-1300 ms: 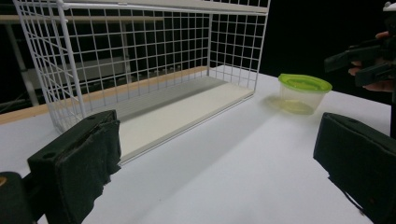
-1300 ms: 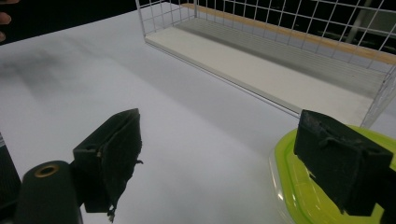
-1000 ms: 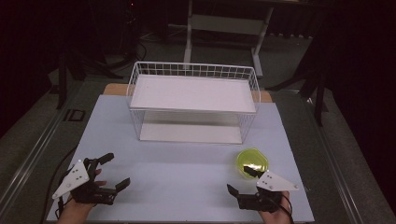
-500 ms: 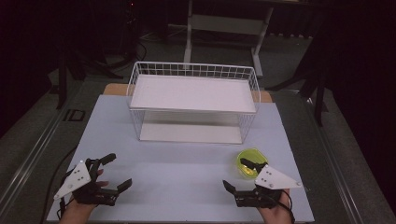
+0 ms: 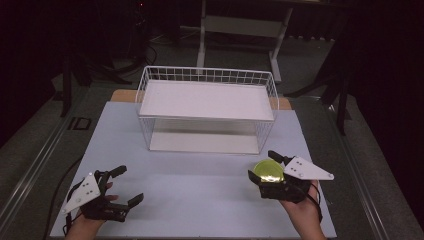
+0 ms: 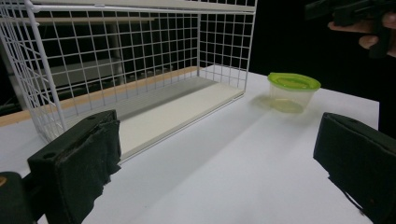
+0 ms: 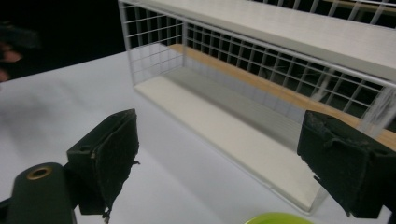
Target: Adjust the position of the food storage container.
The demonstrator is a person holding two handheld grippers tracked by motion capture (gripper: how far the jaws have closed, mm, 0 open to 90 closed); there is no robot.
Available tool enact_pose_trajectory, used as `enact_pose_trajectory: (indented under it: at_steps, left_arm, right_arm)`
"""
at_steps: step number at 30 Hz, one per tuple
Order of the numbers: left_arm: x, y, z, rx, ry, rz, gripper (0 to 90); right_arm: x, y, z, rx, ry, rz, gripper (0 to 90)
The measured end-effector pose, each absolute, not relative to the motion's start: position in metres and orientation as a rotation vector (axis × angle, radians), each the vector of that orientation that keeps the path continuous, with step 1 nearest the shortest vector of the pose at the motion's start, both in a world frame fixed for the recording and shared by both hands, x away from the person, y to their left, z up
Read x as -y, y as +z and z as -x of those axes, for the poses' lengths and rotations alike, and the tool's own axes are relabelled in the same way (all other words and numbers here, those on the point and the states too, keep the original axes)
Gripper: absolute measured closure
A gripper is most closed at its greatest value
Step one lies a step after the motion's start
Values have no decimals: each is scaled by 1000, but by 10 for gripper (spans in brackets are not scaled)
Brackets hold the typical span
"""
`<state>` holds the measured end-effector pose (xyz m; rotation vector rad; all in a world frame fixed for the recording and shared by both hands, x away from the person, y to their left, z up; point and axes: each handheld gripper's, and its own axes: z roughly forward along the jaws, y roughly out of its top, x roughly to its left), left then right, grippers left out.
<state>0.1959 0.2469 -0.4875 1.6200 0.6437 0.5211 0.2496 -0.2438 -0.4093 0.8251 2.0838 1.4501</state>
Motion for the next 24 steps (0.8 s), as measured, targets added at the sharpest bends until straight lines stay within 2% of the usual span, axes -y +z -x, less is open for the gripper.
enact_pose_trajectory:
  at_steps: [8,14,18,24]
  left_arm:
    - [-247,-487,-196,-644,519,-1618,16]
    - [-246,-488,-196,-642,518,-1617,16]
    - [-247,-488,-196,-643,517,-1614,16]
    - [-246,-488,-196,-644,513,-1614,16]
  right_arm:
    - [260,-419,-269,-2056,1399,-871,169]
    - [279,-427,-280,-2015,1358,-937,286]
    - [294,-437,-285,-1986,1297,-1018,426]
    - [311,-450,-289,-1952,1252,-1089,474]
